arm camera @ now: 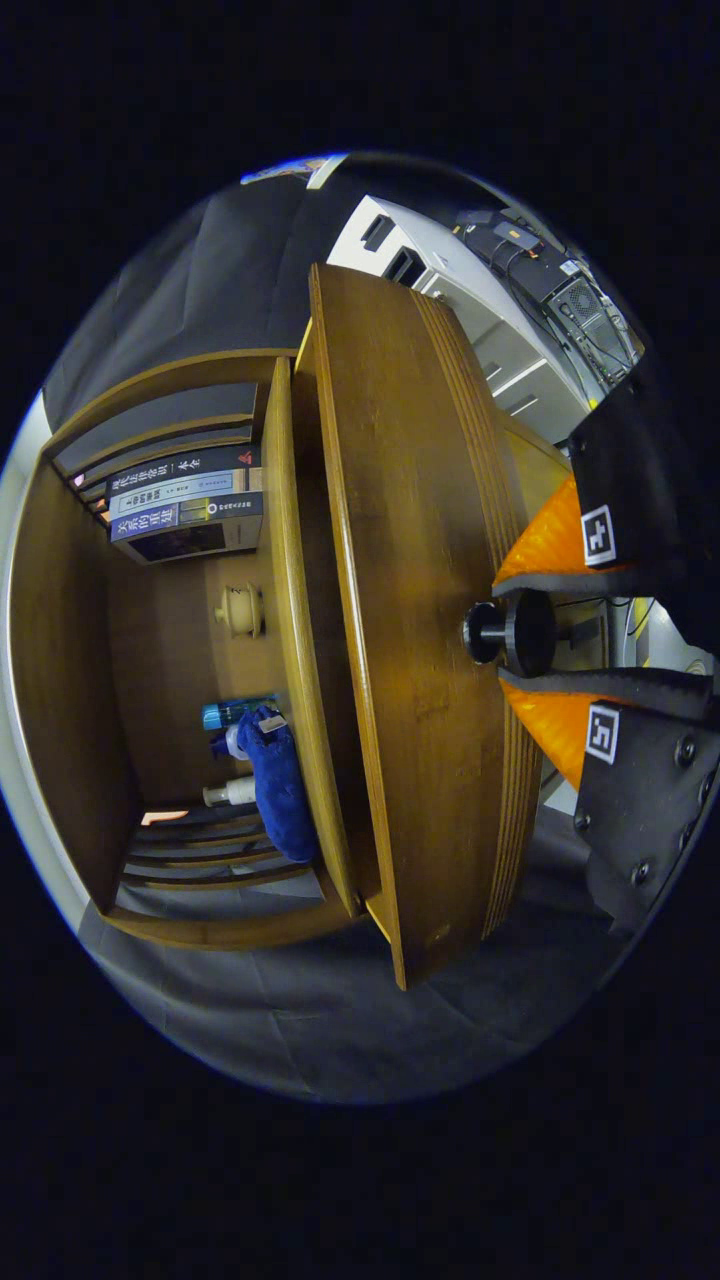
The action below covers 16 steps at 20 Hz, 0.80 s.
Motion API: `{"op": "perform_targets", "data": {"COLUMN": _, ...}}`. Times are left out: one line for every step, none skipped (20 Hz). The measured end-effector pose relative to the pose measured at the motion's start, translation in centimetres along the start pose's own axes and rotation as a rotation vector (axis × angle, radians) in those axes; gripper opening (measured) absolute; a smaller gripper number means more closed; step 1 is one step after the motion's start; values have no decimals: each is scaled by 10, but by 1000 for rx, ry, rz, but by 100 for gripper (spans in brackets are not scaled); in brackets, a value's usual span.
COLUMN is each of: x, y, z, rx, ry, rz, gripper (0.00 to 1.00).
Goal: Pull open the drawer, take out the items inside it, and place them on the countertop above the cabinet.
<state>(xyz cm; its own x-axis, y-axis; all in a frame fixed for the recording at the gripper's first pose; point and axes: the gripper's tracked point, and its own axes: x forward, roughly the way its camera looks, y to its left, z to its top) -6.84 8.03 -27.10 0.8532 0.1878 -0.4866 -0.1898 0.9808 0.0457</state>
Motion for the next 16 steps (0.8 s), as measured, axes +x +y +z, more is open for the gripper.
{"op": "perform_targets", "data": {"x": -7, "y": -1, "z": -3, "rx": 3, "ry": 6, "rz": 0, "gripper": 37}}
{"op": "perform_targets", "data": {"x": -14, "y": -1, "z": -6, "rx": 2, "ry": 8, "rz": -1, "gripper": 37}}
{"op": "perform_targets", "data": {"x": -20, "y": -1, "z": -8, "rx": -1, "ry": 10, "rz": 0, "gripper": 37}}
{"op": "perform_targets", "data": {"x": -25, "y": 0, "z": -10, "rx": -5, "ry": 17, "rz": 0, "gripper": 37}}
{"op": "perform_targets", "data": {"x": -31, "y": 0, "z": -14, "rx": -3, "ry": 23, "rz": -1, "gripper": 37}}
{"op": "perform_targets", "data": {"x": -35, "y": 0, "z": -17, "rx": 1, "ry": 30, "rz": -2, "gripper": 37}}
{"op": "perform_targets", "data": {"x": -42, "y": 0, "z": -22, "rx": 2, "ry": 40, "rz": -2, "gripper": 37}}
{"op": "perform_targets", "data": {"x": -47, "y": 0, "z": -27, "rx": 3, "ry": 53, "rz": -2, "gripper": 37}}
{"op": "perform_targets", "data": {"x": -54, "y": -1, "z": -33, "rx": 6, "ry": 62, "rz": -3, "gripper": 37}}
{"op": "perform_targets", "data": {"x": -59, "y": -1, "z": -34, "rx": 10, "ry": 56, "rz": -1, "gripper": 37}}
{"op": "perform_targets", "data": {"x": -63, "y": -1, "z": -38, "rx": 5, "ry": 58, "rz": -5, "gripper": 37}}
{"op": "perform_targets", "data": {"x": -65, "y": -1, "z": -40, "rx": -2, "ry": 65, "rz": -4, "gripper": 37}}
{"op": "perform_targets", "data": {"x": -65, "y": 0, "z": -39, "rx": -6, "ry": 58, "rz": -5, "gripper": 37}}
{"op": "perform_targets", "data": {"x": -65, "y": -1, "z": -41, "rx": -14, "ry": 69, "rz": -3, "gripper": 37}}
{"op": "perform_targets", "data": {"x": -65, "y": 0, "z": -42, "rx": -6, "ry": 65, "rz": -4, "gripper": 37}}
{"op": "perform_targets", "data": {"x": -65, "y": 0, "z": -41, "rx": 3, "ry": 62, "rz": -7, "gripper": 37}}
